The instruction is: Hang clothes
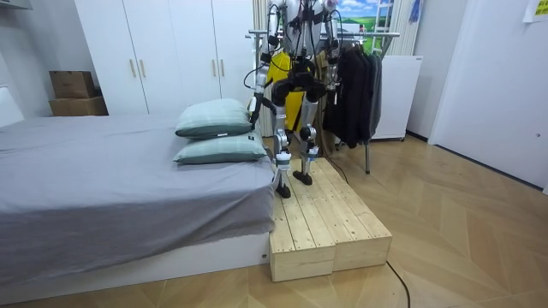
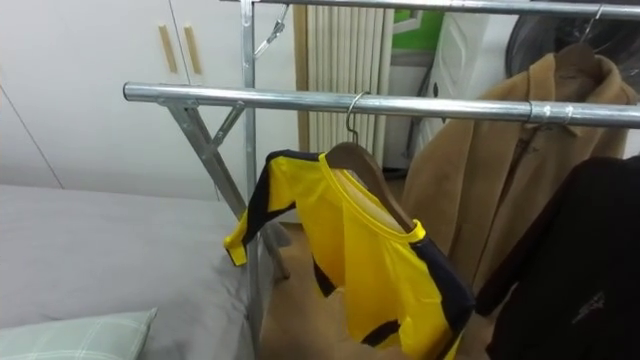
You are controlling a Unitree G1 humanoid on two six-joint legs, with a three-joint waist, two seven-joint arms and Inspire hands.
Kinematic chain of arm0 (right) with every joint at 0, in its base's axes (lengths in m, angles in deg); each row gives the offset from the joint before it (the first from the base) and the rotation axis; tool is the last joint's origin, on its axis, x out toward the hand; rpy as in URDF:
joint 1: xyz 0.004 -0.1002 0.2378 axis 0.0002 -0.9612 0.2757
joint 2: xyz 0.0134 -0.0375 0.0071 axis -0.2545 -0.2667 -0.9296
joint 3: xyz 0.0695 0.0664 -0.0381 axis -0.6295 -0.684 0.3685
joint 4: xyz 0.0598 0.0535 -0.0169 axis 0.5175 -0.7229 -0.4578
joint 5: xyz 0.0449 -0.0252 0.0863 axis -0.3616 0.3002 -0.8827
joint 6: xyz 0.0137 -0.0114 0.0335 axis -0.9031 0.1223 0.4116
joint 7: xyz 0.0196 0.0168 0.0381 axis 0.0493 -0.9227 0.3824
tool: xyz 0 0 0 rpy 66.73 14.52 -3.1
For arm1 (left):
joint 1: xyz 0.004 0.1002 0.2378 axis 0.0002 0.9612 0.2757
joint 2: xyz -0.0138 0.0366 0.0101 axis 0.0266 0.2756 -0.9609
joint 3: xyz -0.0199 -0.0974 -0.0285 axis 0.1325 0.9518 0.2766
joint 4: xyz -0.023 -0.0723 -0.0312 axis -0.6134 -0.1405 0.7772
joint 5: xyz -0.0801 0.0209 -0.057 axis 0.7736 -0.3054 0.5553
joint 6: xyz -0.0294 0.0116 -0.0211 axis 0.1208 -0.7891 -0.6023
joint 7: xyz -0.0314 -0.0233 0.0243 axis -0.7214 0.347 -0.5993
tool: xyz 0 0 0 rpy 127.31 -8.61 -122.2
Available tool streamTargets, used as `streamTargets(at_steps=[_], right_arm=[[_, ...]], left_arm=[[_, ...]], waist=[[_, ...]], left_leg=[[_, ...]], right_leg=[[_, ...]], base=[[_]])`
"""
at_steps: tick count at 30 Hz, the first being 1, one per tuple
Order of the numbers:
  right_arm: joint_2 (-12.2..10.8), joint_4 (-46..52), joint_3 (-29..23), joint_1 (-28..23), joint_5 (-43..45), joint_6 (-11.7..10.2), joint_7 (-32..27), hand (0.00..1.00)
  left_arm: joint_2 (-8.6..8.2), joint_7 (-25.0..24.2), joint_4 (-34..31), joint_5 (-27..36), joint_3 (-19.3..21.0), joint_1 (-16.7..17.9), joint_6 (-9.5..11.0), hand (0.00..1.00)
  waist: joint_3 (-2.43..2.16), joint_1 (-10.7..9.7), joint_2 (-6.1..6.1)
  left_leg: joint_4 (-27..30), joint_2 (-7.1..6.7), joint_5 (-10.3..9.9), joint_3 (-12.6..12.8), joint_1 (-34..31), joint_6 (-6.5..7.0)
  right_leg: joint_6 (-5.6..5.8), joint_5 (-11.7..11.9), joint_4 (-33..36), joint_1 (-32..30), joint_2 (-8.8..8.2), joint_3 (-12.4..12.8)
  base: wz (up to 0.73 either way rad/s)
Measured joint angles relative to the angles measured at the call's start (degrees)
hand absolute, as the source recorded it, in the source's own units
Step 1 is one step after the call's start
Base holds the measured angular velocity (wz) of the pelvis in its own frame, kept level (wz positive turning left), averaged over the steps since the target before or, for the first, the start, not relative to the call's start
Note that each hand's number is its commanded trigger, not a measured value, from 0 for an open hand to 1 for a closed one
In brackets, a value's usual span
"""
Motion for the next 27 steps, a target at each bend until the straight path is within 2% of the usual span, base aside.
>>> streamTargets(at_steps=[5,7,13,18,21,27], right_arm=[[-0.1,-1.2,-0.9,-0.1,-2.2,-0.2,1.4,0.0],[-0.1,-1.4,-0.9,-0.1,-2.3,-0.2,1.8,0.0],[0.0,-2.6,-0.7,1.1,-2.2,0.0,2.4,0.0],[0.0,-3.2,2.2,2.4,-2.2,0.0,3.3,0.0],[-0.2,-3.1,2.8,2.7,-2.1,-0.1,3.7,0.0],[-0.5,-3.2,3.2,2.7,-2.2,-0.4,3.7,0.0]], left_arm=[[-0.01,0.1,0.0,-0.1,-0.5,-0.3,0.0,0.0],[0.0,0.1,0.0,-0.1,-0.8,-0.3,0.0,0.0],[0.04,0.1,0.0,-2.7,-2.7,-0.4,-0.1,0.0],[0.28,0.1,0.0,-5.0,-3.6,-0.8,-0.3,0.0],[0.8,0.1,-0.1,-5.8,-3.8,-1.0,-0.3,0.0],[1.07,0.8,-0.5,-6.6,-3.7,-1.0,-0.3,0.0]], waist=[[0.01,0.0,-0.02],[0.21,-0.1,0.09],[0.17,0.0,-0.61],[0.26,-0.1,-1.39],[0.28,-0.1,-1.67],[0.29,-0.1,-1.83]], left_leg=[[0.0,0.06,0.0,-0.8,0.1,-0.03],[-0.1,0.12,0.0,-0.9,0.2,-0.03],[0.0,0.02,0.0,-1.3,0.2,-0.01],[0.9,-0.1,0.0,-1.2,0.2,-0.01],[1.3,-0.11,0.0,-1.3,0.0,0.0],[1.1,-0.09,0.1,-1.4,-0.5,-0.05]], right_leg=[[-0.05,-0.1,-0.6,0.4,-0.13,-0.7],[-0.12,-0.1,-0.9,0.9,-0.11,-0.8],[0.0,-0.3,-0.8,1.1,-0.22,-0.6],[0.1,-0.4,-0.7,1.1,-0.38,-0.8],[0.62,-0.7,-0.7,1.1,-0.39,-0.6],[0.64,-0.3,-0.7,1.0,-0.32,-0.8]], base=[[0.09],[0.04],[0.02],[0.0],[0.0],[0.0]])
